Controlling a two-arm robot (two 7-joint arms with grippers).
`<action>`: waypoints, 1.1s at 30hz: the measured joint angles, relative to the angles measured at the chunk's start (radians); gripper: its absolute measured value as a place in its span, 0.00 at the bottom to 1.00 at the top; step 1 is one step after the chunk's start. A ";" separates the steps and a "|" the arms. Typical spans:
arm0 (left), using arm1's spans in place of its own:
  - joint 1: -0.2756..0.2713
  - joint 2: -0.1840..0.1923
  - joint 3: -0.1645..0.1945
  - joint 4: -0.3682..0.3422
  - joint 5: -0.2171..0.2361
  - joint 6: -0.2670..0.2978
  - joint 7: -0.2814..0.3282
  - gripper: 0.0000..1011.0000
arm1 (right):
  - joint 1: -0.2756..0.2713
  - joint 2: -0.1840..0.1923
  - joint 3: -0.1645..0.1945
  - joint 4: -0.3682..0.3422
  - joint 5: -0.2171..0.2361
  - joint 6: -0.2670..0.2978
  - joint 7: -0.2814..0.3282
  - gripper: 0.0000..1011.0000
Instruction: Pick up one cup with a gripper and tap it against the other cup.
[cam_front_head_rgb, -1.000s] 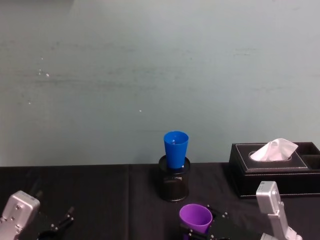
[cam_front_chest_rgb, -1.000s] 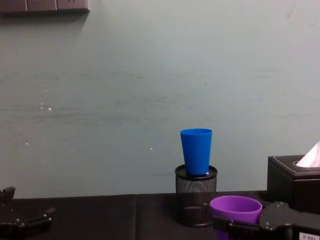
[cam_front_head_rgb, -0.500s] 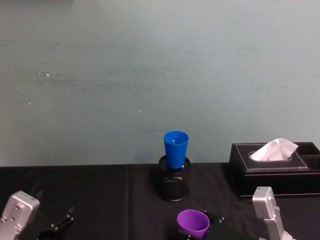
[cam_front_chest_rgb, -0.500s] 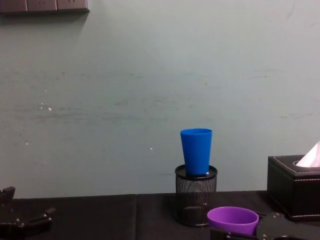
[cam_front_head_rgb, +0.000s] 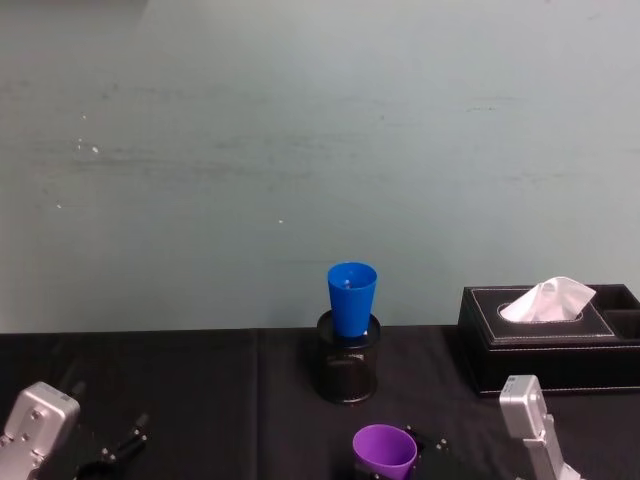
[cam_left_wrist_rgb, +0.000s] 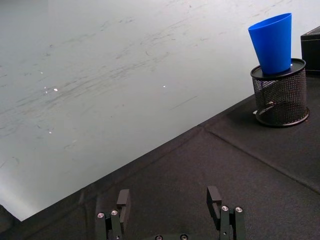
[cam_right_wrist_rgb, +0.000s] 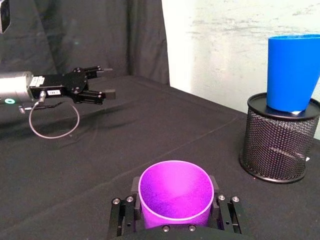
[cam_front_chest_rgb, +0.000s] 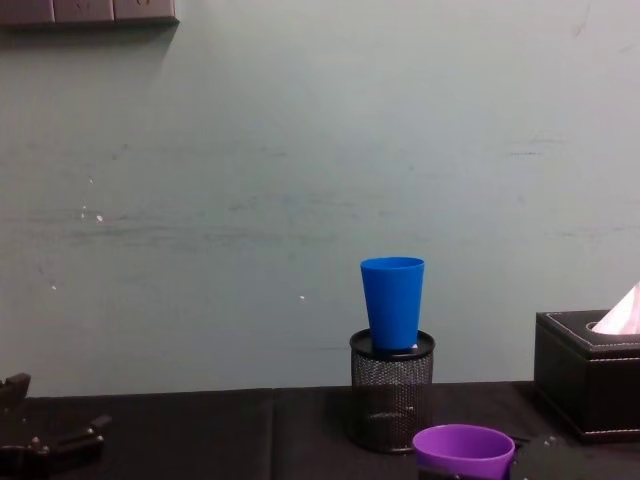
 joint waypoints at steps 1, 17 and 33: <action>0.000 0.000 0.000 0.000 0.000 0.000 0.000 0.99 | 0.000 0.000 0.000 0.001 0.000 0.001 0.000 0.74; 0.000 0.000 0.000 0.000 0.000 0.000 0.000 0.99 | 0.003 -0.002 0.000 0.007 0.001 0.012 0.003 0.74; 0.000 0.000 0.000 0.000 0.000 0.000 0.000 0.99 | 0.002 -0.001 0.000 0.005 0.001 0.010 0.002 0.99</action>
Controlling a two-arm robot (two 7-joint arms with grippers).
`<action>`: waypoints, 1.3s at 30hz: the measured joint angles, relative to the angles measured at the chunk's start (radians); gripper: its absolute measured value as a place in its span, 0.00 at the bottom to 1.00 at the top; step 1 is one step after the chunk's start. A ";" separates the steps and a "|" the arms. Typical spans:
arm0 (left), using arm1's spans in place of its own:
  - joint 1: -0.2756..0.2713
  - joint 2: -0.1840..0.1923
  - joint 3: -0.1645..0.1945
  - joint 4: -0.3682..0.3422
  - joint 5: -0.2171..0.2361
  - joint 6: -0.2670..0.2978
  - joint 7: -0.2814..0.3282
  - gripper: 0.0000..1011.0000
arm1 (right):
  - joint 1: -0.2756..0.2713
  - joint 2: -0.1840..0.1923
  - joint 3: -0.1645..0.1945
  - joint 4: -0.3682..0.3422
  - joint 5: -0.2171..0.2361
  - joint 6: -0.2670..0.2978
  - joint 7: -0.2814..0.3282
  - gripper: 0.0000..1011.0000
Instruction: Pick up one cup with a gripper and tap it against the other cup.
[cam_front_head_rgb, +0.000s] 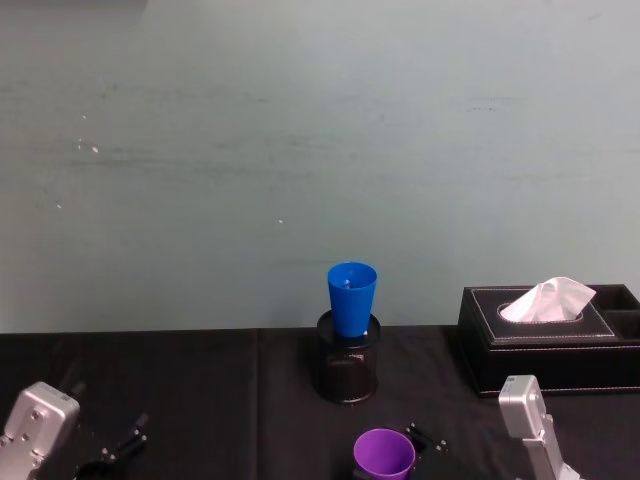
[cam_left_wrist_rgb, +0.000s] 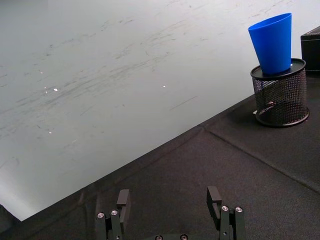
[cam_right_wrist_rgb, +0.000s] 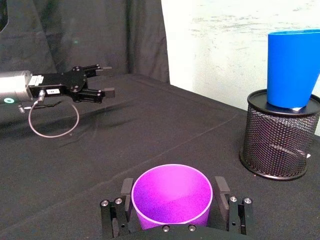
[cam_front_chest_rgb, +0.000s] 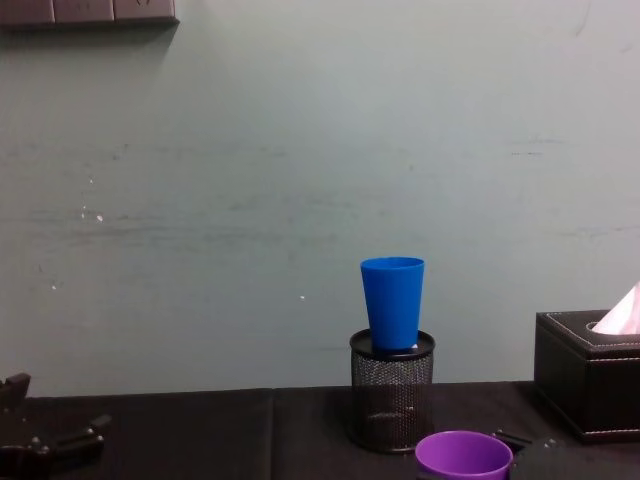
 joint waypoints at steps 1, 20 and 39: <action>0.000 0.000 0.000 0.000 0.000 0.000 0.000 0.99 | 0.000 0.000 0.000 0.000 0.000 0.000 0.000 0.99; 0.000 0.000 0.000 0.000 0.000 0.000 0.000 0.99 | -0.050 0.015 0.055 -0.105 -0.001 -0.076 -0.069 0.99; 0.000 0.000 0.000 0.000 0.000 0.000 0.000 0.99 | -0.189 -0.044 0.221 -0.299 -0.095 0.115 -0.597 0.99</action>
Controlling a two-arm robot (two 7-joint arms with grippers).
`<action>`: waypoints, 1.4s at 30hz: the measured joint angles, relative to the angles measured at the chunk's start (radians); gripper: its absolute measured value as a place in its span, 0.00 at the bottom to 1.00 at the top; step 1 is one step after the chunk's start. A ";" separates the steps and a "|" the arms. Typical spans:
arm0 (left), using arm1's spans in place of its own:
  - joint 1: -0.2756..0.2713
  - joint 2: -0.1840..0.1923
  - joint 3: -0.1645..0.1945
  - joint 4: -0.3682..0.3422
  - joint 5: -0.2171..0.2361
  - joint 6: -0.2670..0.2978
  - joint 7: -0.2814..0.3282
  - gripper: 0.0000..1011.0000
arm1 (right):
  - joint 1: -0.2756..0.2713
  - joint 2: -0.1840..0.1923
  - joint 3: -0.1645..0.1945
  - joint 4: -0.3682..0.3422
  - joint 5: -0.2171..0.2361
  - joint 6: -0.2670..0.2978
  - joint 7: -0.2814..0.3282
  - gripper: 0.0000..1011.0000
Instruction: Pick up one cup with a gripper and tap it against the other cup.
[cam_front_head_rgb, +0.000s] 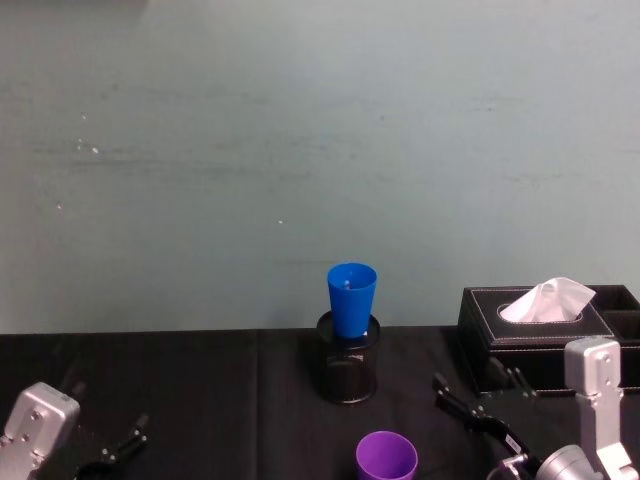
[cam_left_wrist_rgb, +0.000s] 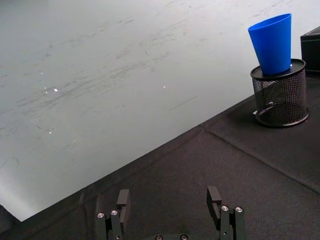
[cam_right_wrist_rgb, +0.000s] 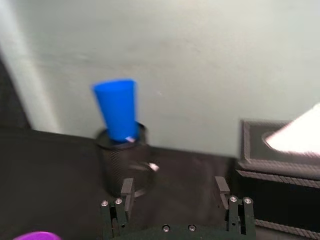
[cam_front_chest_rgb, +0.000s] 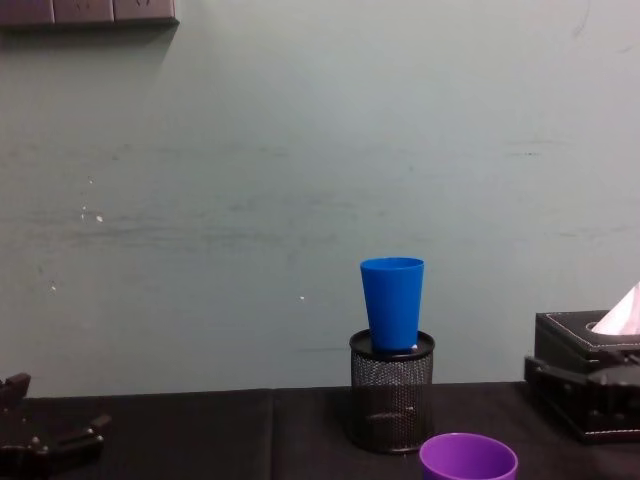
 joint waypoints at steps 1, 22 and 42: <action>0.000 0.000 0.000 0.000 0.000 0.000 0.000 0.99 | -0.002 -0.005 0.004 0.000 -0.005 0.014 -0.018 0.99; 0.000 0.000 0.000 0.000 0.000 0.000 0.000 0.99 | 0.008 -0.037 0.011 0.031 -0.071 0.085 -0.095 0.99; 0.000 0.000 0.000 0.000 0.000 0.000 0.000 0.99 | 0.008 -0.036 0.009 0.030 -0.070 0.083 -0.095 0.99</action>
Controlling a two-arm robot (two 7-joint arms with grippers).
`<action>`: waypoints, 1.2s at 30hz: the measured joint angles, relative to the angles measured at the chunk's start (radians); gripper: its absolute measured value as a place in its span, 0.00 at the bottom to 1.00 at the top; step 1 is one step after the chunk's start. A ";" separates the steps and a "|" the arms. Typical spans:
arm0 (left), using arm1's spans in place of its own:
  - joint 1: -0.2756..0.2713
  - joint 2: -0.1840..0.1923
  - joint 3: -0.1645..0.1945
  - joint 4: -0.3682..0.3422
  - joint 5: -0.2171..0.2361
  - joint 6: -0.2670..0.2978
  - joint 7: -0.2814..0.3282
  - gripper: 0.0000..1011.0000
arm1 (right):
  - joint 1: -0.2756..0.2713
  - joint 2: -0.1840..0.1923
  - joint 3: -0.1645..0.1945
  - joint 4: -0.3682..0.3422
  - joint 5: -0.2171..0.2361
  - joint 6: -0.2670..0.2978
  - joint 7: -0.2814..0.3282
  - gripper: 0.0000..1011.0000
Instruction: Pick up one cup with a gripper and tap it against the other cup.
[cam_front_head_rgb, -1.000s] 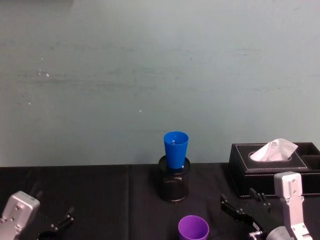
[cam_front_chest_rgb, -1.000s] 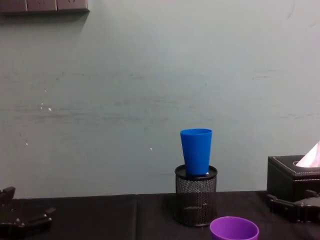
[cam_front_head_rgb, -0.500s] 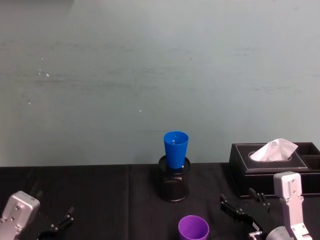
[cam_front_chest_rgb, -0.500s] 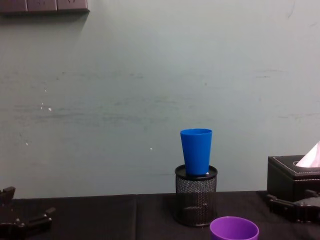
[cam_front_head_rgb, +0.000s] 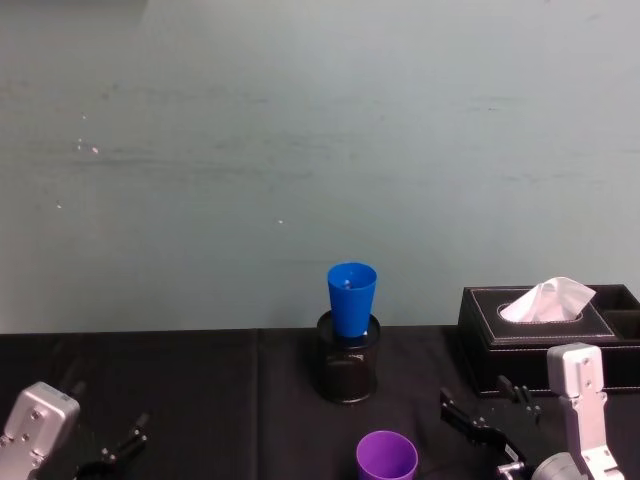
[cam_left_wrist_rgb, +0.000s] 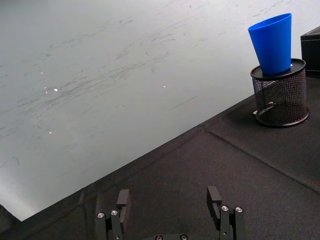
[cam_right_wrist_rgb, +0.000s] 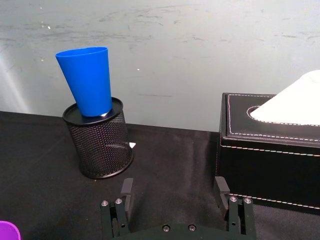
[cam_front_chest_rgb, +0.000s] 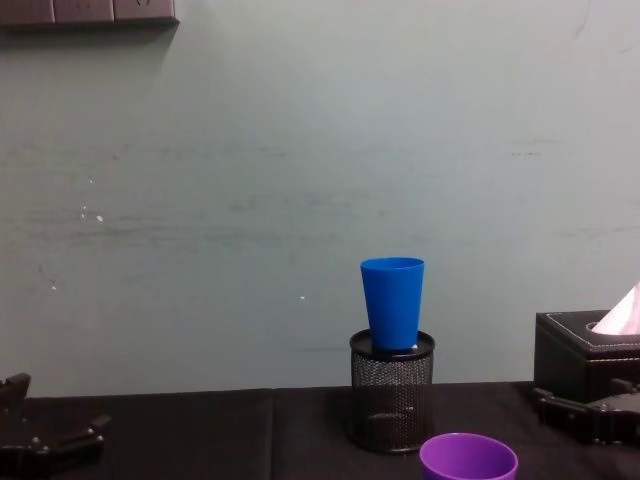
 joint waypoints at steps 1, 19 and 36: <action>0.000 0.000 0.000 0.000 0.000 0.000 0.000 0.99 | 0.000 0.000 0.000 0.000 0.000 0.000 0.000 0.99; 0.000 0.000 0.000 0.000 0.000 0.000 0.000 0.99 | 0.000 0.000 0.000 0.000 0.001 0.000 0.000 0.99; 0.000 0.000 0.000 0.000 0.000 0.000 0.000 0.99 | 0.000 0.000 0.000 0.000 0.000 0.000 0.000 0.99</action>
